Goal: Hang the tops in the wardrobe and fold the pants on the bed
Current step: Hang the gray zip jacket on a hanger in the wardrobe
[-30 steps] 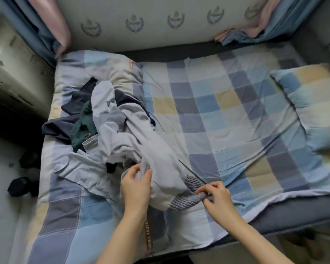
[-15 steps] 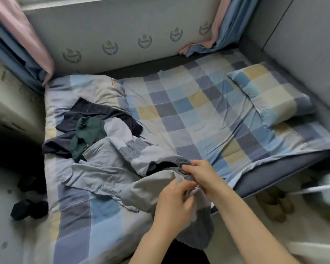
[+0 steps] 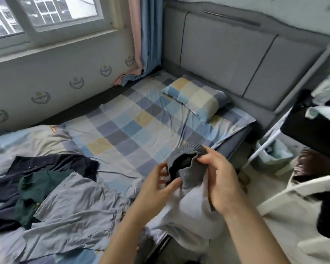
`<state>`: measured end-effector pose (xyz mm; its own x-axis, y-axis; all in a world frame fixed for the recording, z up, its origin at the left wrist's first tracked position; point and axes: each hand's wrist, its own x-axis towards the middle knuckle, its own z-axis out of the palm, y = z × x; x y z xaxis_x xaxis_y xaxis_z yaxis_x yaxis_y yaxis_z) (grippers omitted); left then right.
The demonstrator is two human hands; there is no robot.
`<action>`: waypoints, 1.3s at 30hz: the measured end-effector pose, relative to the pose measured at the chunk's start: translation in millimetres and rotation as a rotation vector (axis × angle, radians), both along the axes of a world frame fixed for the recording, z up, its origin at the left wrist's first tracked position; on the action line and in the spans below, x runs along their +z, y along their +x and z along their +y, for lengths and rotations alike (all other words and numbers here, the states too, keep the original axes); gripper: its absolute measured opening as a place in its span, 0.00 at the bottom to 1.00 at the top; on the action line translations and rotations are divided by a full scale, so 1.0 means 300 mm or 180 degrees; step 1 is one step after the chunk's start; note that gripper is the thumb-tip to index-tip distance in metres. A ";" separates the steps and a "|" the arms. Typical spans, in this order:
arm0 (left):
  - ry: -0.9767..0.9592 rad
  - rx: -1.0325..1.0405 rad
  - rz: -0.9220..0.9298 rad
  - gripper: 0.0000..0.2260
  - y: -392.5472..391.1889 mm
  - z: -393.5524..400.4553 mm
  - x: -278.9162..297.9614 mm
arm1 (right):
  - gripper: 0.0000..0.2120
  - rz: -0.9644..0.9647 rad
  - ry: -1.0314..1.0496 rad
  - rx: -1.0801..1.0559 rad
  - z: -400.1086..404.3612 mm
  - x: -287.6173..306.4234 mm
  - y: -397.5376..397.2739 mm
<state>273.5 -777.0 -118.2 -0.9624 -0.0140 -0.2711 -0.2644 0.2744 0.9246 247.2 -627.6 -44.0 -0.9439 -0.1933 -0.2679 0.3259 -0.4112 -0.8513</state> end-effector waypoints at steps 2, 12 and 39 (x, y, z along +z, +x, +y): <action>-0.0165 0.0147 0.0324 0.06 -0.060 0.098 0.017 | 0.13 0.0296 0.0010 0.0030 0.090 0.055 0.023; 0.1096 0.0516 0.0172 0.11 -0.174 0.581 0.286 | 0.09 0.0758 0.3805 -0.1536 0.752 0.047 0.141; 0.1071 -0.3234 -0.0183 0.28 -0.005 2.103 0.463 | 0.09 -0.1327 0.2189 -0.2809 2.093 -0.127 0.635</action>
